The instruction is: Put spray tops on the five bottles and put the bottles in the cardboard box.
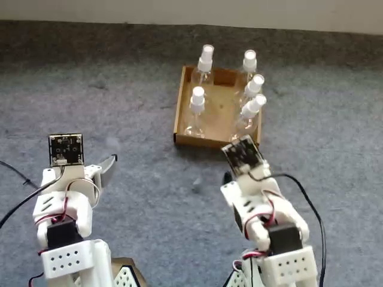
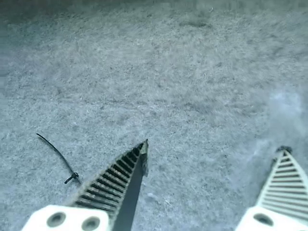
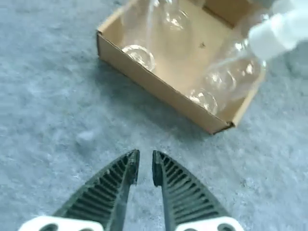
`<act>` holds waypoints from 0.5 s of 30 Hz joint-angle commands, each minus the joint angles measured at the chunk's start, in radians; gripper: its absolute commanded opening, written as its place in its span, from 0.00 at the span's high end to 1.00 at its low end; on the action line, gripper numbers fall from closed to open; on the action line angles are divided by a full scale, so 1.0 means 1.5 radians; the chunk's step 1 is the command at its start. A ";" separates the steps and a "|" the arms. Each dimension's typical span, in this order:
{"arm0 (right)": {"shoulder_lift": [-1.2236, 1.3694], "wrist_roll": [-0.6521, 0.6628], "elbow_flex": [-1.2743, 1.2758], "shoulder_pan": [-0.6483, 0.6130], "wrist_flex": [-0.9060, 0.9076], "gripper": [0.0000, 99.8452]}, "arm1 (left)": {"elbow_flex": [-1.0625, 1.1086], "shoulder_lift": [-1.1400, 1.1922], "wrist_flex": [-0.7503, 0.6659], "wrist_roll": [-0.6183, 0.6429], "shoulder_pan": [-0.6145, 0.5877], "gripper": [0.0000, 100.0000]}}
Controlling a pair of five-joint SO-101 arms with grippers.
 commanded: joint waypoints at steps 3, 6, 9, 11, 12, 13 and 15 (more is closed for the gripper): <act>-0.225 0.008 0.186 0.078 0.016 0.98 | -0.003 -0.171 0.093 0.057 0.011 0.64; -0.183 0.008 0.226 0.114 0.015 0.98 | -0.012 -0.242 0.178 0.057 0.011 0.64; -0.187 0.008 0.226 0.130 0.015 0.98 | -0.005 -0.201 0.202 0.059 0.011 0.64; -0.205 0.008 0.233 0.132 0.016 0.98 | 0.023 -0.198 0.202 0.059 0.010 0.64; -0.209 0.008 0.245 0.132 0.020 0.98 | 0.043 -0.198 0.200 0.058 0.010 0.64; -0.212 0.008 0.266 0.132 0.019 0.98 | 0.065 -0.198 0.200 0.057 0.009 0.64; -0.209 0.008 0.305 0.132 0.019 0.98 | 0.106 -0.198 0.199 0.056 0.007 0.64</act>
